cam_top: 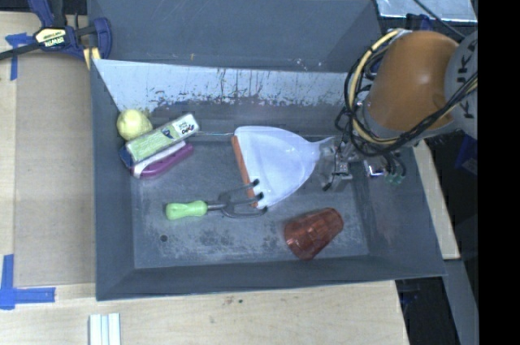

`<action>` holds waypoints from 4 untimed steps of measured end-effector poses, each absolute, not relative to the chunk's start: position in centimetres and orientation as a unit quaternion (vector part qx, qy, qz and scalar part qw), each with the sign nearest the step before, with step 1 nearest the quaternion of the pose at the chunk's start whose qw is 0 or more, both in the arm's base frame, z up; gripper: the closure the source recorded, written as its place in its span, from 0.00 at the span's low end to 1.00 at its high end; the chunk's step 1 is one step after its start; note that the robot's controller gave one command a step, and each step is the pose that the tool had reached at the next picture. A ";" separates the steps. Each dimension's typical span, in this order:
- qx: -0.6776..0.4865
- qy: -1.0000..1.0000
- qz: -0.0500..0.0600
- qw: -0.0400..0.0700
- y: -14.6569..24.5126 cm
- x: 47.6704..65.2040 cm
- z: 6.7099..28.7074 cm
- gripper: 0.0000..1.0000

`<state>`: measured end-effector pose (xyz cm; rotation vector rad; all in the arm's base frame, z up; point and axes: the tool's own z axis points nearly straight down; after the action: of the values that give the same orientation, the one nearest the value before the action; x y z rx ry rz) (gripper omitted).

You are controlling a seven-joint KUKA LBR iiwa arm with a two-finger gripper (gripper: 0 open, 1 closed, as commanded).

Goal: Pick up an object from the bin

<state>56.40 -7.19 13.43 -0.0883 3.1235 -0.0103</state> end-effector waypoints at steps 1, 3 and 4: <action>-0.006 1.000 -0.001 0.008 -5.8 56.7 13.0 1.00; 0.152 0.988 0.000 0.010 -4.6 57.4 7.1 1.00; 0.149 0.989 -0.001 0.013 -4.3 57.2 8.3 1.00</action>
Offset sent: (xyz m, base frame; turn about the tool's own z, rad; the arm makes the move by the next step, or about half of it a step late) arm 0.0042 0.0161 -0.0496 0.3534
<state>57.24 -4.34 8.29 0.4656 3.0805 -0.0029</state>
